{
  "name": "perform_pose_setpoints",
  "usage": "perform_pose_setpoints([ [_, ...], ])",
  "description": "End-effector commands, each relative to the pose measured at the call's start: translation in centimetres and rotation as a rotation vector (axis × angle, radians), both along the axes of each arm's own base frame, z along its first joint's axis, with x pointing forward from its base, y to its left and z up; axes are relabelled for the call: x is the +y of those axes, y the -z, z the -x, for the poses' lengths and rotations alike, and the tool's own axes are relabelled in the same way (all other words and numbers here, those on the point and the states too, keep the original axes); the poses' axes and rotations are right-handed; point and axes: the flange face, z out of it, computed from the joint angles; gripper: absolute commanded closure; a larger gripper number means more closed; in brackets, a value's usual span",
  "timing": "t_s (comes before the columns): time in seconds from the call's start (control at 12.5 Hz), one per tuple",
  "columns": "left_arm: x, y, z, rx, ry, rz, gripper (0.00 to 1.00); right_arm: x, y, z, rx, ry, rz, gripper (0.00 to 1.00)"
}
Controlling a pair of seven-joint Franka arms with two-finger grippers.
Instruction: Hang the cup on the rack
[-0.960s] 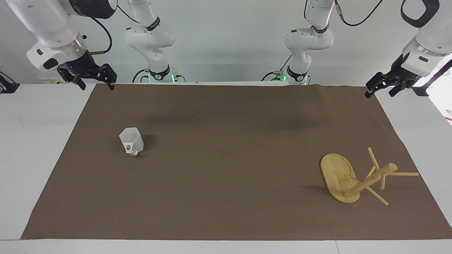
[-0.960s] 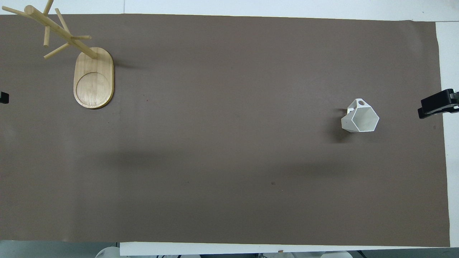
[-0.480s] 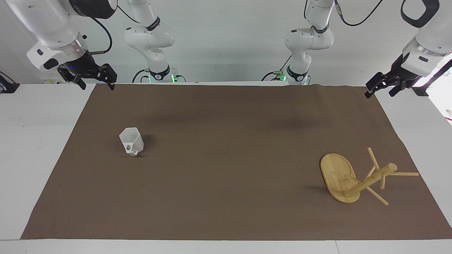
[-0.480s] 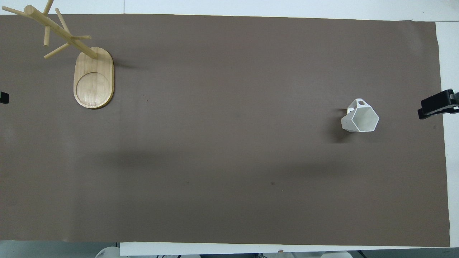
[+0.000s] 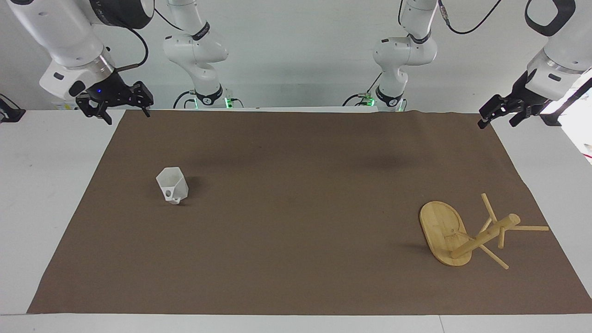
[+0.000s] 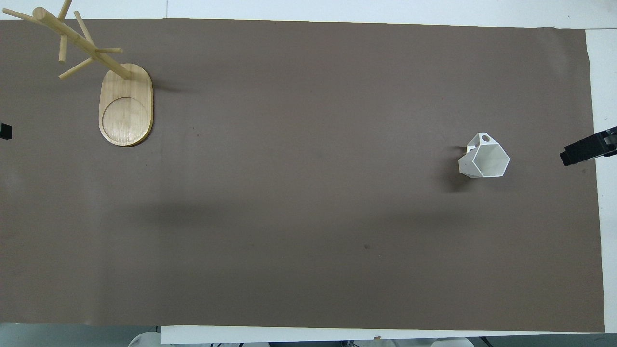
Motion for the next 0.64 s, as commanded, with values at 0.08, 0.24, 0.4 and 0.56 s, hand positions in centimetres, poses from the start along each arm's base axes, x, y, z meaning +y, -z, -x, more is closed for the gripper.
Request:
perform_pose_setpoints([
  [0.08,0.2,-0.1,0.4,0.0,0.003,-0.017,0.0,-4.8,1.8,-0.5,-0.035,-0.277,-0.102,0.0],
  [0.24,0.2,-0.1,0.4,0.0,0.003,-0.017,0.0,-8.4,4.3,-1.2,-0.057,-0.371,-0.234,0.0],
  [0.4,0.2,-0.1,0.4,0.0,0.003,-0.017,0.0,-11.4,7.3,-1.8,-0.078,-0.453,-0.344,0.0],
  [0.56,0.2,-0.1,0.4,0.0,0.003,-0.017,0.0,-13.7,9.8,-2.5,-0.109,-0.548,-0.43,0.0],
])
